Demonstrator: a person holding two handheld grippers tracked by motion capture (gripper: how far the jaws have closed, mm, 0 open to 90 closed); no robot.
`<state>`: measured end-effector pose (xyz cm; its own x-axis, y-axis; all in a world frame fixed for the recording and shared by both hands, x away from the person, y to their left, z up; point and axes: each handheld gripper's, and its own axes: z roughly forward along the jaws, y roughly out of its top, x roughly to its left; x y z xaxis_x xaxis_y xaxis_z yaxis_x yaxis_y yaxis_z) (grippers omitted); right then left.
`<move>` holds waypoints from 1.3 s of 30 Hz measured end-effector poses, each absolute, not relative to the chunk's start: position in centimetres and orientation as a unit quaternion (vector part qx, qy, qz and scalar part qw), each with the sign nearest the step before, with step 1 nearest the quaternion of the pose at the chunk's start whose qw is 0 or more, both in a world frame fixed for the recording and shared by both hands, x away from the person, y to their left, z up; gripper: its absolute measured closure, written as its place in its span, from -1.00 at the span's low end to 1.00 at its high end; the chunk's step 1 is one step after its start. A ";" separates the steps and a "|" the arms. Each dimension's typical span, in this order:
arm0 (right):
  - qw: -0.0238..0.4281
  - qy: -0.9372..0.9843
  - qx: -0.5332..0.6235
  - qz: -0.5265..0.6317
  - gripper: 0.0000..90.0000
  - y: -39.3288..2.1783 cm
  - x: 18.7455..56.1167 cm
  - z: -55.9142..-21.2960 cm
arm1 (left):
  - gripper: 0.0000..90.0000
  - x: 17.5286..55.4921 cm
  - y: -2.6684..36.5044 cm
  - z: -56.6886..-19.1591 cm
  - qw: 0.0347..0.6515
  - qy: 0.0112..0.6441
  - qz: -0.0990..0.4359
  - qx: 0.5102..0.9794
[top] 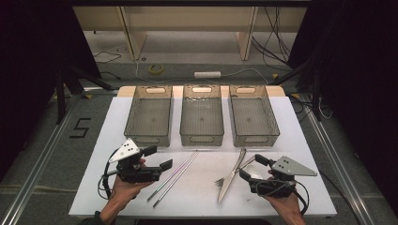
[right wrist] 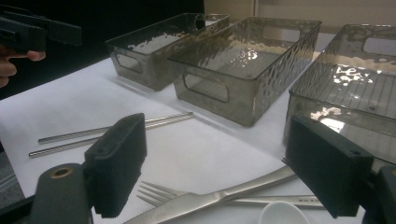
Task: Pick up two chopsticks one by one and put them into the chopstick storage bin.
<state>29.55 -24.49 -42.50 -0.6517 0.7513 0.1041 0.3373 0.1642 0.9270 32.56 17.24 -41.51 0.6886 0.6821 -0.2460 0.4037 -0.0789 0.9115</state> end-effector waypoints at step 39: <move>0.175 0.759 0.373 0.504 -0.46 -24.3 29.9 -42.8 | -0.26 36.8 12.4 -42.6 0.203 0.392 0.071 0.895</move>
